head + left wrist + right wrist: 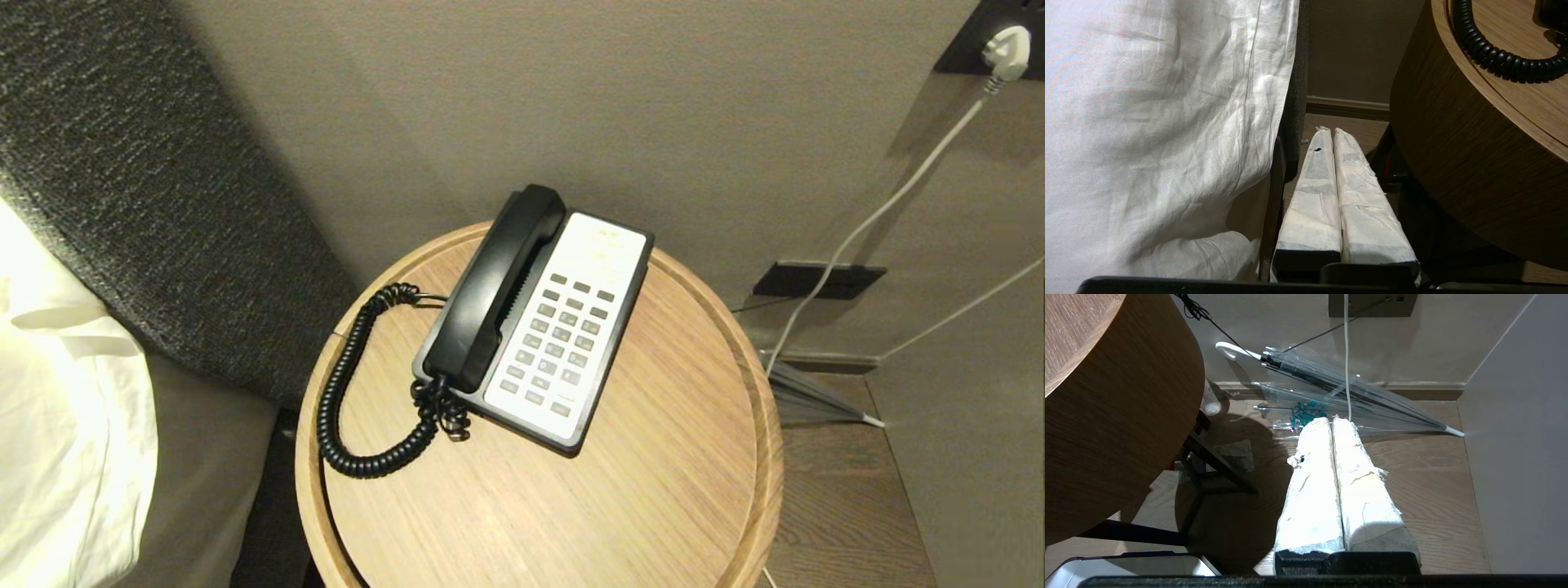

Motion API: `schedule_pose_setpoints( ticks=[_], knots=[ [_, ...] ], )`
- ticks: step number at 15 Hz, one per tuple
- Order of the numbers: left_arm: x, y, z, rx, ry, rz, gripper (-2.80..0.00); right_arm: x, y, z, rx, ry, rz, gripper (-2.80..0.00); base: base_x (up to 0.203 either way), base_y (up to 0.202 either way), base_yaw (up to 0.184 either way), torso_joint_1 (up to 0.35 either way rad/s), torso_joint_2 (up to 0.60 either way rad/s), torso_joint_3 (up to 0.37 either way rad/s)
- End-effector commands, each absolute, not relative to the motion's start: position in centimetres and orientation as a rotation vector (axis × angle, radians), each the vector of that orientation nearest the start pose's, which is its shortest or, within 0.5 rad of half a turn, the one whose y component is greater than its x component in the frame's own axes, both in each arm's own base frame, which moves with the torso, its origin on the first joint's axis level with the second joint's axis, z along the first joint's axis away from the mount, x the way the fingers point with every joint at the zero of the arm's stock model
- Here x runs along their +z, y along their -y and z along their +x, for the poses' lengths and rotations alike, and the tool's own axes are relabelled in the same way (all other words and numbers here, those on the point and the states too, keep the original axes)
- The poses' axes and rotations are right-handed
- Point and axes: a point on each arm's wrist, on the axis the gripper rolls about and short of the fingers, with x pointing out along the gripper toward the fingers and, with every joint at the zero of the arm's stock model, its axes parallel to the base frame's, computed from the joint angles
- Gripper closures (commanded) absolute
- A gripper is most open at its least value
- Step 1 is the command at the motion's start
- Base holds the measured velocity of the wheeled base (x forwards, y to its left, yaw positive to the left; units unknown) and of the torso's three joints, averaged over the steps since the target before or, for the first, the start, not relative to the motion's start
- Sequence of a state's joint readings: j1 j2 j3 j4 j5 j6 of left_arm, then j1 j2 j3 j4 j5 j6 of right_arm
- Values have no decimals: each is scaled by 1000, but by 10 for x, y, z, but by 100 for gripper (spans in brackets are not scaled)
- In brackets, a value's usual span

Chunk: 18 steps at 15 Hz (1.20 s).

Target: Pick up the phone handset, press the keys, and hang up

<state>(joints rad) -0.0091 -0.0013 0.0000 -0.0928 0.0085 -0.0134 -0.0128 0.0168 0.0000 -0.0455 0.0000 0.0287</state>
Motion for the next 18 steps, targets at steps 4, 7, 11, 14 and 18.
schedule_pose_setpoints(
  ticks=[4, 7, 11, 14, 18],
  knots=[
    [74, 0, -20, 0, 54, -14, 0, 75, 0, -20, -12, 6, 29, 0, 0, 0, 0, 0, 0, 0],
    [74, 0, -20, 0, 54, -14, 0, 75, 0, -20, -14, 6, 29, 0, 0, 0, 0, 0, 0, 0],
    [74, 0, -20, -1, 54, -14, 0, 75, 0, -20, -12, 6, 29, 0, 0, 0, 0, 0, 0, 0],
    [74, 0, -20, 0, 54, -14, 0, 75, 0, -20, -12, 6, 29, 0, 0, 0, 0, 0, 0, 0],
    [74, 0, -20, 0, 54, -14, 0, 75, 0, -20, -13, 6, 29, 0, 0, 0, 0, 0, 0, 0]
  ],
)
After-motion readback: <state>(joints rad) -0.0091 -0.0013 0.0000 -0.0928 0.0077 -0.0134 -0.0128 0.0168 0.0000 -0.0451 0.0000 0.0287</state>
